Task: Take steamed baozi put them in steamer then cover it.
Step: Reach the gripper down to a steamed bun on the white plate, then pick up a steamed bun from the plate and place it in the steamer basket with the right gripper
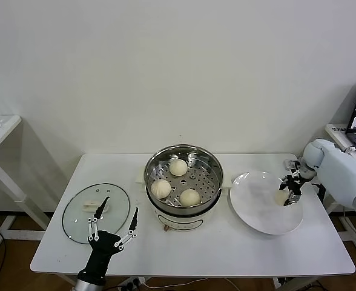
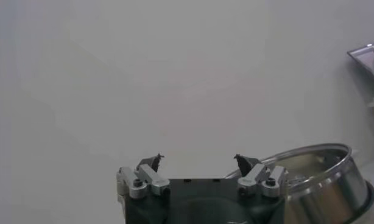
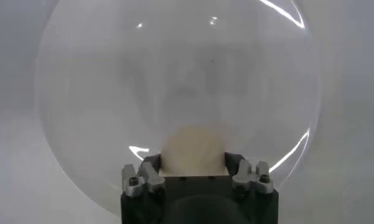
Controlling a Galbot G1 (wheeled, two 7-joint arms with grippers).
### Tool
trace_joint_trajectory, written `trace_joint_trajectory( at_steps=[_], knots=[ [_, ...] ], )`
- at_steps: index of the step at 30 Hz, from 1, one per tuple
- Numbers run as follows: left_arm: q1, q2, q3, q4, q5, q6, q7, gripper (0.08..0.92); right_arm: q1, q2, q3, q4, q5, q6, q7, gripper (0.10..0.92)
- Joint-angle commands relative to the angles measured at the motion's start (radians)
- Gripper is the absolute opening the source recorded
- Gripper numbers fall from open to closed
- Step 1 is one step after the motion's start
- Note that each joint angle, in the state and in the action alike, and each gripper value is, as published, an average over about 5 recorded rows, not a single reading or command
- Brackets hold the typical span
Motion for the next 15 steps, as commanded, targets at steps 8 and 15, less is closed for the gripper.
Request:
trace_joint_trajectory(
  at_steps=[8, 15],
  knots=[
    [-0.006, 0.001, 0.007, -0.007, -0.001, -0.001, 0.0, 0.823, 0.44, -0.012, -0.345, 0.316, 0.303, -0.086, -0.188, 0.679],
    [-0.007, 0.008, 0.01, -0.007, -0.001, -0.005, 0.0, 0.823, 0.68, 0.124, -0.547, 0.459, 0.556, -0.165, -0.211, 0.679]
  ],
)
